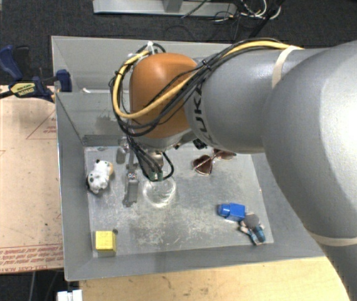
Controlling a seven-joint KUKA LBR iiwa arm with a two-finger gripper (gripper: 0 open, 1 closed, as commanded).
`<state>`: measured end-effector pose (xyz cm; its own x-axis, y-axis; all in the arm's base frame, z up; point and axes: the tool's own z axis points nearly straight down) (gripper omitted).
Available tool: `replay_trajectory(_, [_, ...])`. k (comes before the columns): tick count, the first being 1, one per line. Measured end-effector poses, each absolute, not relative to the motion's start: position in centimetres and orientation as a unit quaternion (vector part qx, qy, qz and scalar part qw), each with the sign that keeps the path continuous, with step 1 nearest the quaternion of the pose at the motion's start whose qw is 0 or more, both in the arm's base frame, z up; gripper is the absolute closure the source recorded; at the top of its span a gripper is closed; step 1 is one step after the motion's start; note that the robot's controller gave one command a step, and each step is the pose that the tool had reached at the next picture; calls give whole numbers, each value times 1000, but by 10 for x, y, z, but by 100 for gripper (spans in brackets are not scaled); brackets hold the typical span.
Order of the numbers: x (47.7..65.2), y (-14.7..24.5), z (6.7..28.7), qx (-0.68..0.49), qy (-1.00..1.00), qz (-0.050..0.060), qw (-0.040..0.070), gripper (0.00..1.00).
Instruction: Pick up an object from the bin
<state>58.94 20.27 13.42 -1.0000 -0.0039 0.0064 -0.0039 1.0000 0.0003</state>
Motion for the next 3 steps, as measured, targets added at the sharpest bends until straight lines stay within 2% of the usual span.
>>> replay_trajectory(1, [591, 202, 139, 0, -1000, -1, 0, 0])
replay_trajectory(2, [602, 232, 97, 125, -992, -1, -6, 0])
replay_trajectory(3, [599, 240, 117, 180, -984, -1, -1, 0])
